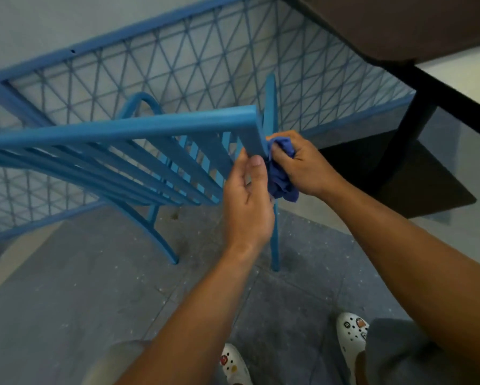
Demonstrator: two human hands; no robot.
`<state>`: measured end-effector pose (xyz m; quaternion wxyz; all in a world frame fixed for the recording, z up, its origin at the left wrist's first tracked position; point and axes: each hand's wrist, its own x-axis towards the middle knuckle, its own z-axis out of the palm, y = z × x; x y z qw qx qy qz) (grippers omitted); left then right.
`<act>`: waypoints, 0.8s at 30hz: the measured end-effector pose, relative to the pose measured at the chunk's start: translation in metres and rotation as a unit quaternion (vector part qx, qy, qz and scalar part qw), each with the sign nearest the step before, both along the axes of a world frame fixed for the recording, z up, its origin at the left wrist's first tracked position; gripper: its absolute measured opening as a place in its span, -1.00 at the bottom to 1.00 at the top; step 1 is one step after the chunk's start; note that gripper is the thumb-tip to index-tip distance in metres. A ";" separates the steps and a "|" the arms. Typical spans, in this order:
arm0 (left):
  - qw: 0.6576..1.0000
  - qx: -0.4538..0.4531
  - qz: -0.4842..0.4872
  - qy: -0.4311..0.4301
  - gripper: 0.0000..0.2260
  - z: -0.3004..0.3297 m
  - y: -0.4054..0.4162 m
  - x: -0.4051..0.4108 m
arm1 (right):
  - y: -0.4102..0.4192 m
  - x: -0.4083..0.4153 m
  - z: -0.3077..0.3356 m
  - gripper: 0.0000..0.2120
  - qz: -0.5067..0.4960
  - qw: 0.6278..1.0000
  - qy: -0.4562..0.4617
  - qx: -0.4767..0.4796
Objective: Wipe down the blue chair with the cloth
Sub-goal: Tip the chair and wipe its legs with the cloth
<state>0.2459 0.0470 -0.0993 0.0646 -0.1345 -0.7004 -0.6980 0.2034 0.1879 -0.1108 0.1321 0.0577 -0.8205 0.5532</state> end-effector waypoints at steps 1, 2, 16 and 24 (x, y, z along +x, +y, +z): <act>1.000 0.010 0.003 0.007 -0.67 0.003 -0.002 0.004 | -0.002 0.000 -0.001 -0.80 0.002 1.000 0.001 0.001; 1.000 0.018 0.006 0.012 -0.67 0.005 -0.004 0.008 | -0.004 0.001 -0.003 -0.80 0.001 1.000 0.000 0.002; 0.951 0.081 0.296 0.026 -0.76 -0.009 -0.095 0.048 | -0.138 0.061 -0.014 -0.68 0.011 0.998 0.033 0.045; 0.929 0.127 0.347 0.006 -0.64 -0.019 -0.154 0.043 | -0.128 -0.009 -0.007 -0.75 0.140 0.950 0.022 0.277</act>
